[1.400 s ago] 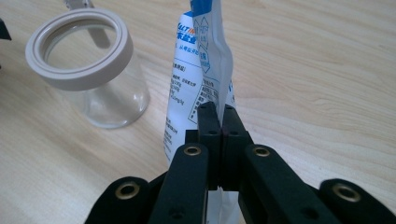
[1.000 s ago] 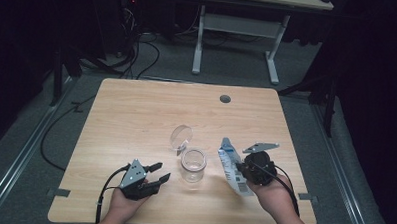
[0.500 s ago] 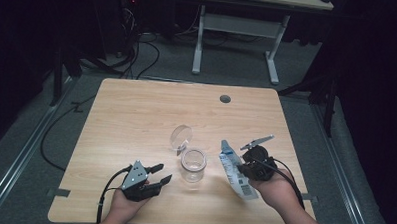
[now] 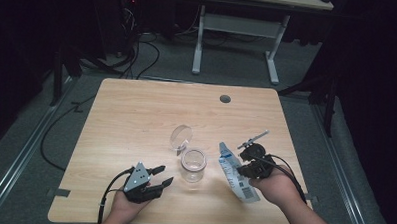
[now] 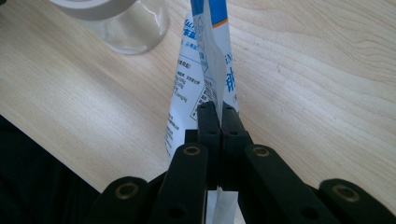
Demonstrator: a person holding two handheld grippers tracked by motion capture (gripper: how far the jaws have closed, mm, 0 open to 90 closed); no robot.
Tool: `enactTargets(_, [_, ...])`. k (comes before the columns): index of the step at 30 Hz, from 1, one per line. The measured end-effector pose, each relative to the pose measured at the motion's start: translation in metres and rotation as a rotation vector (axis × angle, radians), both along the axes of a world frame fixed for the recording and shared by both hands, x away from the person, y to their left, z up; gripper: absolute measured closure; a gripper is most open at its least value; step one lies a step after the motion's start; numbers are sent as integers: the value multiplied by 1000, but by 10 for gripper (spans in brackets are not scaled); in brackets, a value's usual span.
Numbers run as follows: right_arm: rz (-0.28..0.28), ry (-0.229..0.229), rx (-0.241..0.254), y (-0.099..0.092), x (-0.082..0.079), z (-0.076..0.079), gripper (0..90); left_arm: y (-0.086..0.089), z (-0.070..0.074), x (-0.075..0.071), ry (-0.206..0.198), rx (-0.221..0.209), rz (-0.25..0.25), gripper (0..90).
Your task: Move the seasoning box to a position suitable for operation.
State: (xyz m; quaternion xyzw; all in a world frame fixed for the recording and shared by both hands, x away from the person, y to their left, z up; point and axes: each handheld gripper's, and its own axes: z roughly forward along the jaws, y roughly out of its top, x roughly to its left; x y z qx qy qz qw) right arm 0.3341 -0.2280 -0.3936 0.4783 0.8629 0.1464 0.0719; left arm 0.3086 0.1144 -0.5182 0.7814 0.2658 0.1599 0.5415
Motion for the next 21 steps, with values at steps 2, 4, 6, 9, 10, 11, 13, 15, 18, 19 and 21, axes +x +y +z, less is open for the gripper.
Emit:
enactTargets(2, [8, 4, 1, 0, 1, 0, 900, 0, 0, 0, 0, 0, 1, 494])
enactTargets(4, [2, 15, -6, 2, 2, 1, 900, 0, 0, 0, 0, 1, 0, 494])
enactTargets(6, [7, 17, -16, 2, 3, 2, 900, 0, 0, 0, -1, 1, 0, 494])
enactTargets(9, [0, 27, -22, 2, 3, 4, 900, 0, 0, 0, 0, 2, -2, 494])
enactTargets(10, [-3, 29, -28, 1, 4, 4, 900, 0, -1, 0, 2, 4, -3, 494])
enactTargets(11, [-7, 32, -29, 1, 4, 5, 900, 0, -1, 0, 1, 5, -5, 493])
enactTargets(13, [-10, 35, -32, 1, 5, 6, 900, -1, -1, -1, 2, 6, -8, 494])
enactTargets(15, [-22, 43, -39, 1, 6, 7, 900, -2, -1, -1, 1, 9, -11, 493])
enactTargets(18, [-28, 50, -53, 2, 7, 8, 900, -3, -2, -2, -3, 13, -19, 488])
enactTargets(19, [-30, 50, -56, 2, 7, 8, 900, -4, -3, -2, -6, 17, -22, 489])
enactTargets(21, [-38, 51, -56, 2, 6, 9, 900, -6, -4, -3, -12, 25, -28, 488])
